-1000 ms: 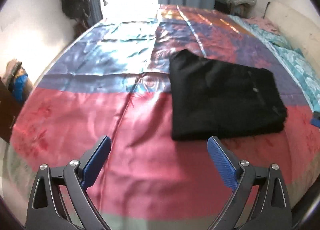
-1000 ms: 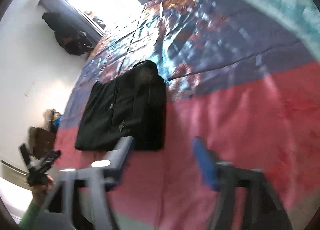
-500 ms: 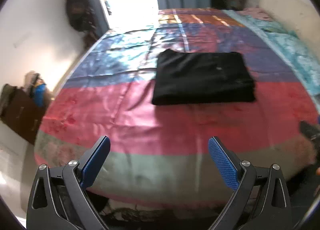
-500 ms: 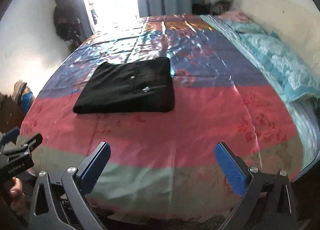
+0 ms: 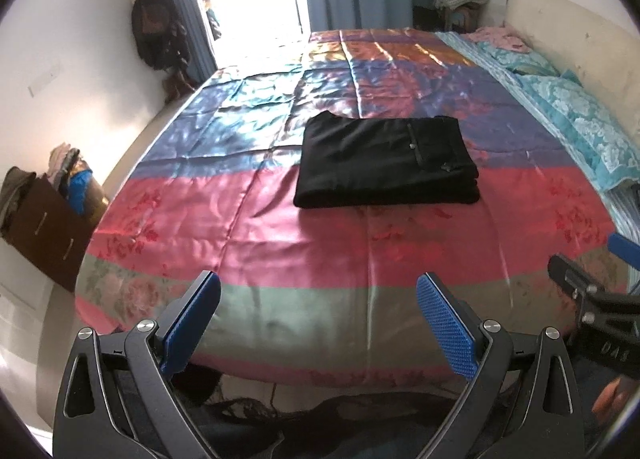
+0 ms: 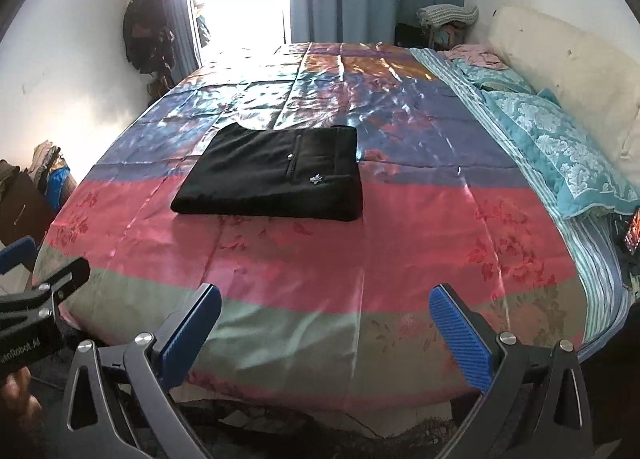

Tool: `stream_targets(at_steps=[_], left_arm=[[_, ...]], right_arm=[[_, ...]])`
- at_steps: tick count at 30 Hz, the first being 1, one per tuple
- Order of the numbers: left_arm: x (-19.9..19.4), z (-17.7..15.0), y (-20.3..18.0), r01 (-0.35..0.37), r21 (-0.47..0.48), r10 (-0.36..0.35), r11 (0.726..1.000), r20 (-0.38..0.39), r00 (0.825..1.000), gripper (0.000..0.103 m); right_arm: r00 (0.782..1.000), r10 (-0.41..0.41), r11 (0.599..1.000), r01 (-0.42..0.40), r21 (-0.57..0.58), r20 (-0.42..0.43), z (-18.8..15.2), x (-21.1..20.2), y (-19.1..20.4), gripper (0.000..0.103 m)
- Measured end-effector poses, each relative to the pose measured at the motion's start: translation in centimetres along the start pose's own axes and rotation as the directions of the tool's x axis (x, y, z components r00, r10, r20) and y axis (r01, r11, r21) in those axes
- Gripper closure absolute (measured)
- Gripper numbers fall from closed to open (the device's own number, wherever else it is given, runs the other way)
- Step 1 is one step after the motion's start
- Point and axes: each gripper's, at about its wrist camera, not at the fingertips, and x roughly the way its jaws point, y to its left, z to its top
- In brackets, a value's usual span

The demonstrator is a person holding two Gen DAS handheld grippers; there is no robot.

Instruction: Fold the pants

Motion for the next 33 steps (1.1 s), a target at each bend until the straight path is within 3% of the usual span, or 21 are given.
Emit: stream_targets(at_steps=[7, 19, 33], left_arm=[[0.7, -0.4, 0.2, 0.021, -0.013, -0.022, 1.000, -0.071, 0.997, 0.004], [-1.0, -0.1, 0.9, 0.043, -0.021, -0.045, 0.999, -0.072, 0.996, 0.003], [-1.6, 0.5, 1.0, 0.002, -0.022, -0.003, 1.000, -0.045, 0.999, 0.003]], right_arm=[[1.000, -0.012, 1.000, 0.012, -0.027, -0.008, -0.8, -0.8, 1.1, 0.000], [1.000, -0.001, 0.998, 0.001, -0.059, -0.009, 0.3, -3.5, 2.9, 0.000], [1.000, -0.031, 0.996, 0.031, -0.085, 0.002, 0.7, -4.4, 3.3, 0.000]])
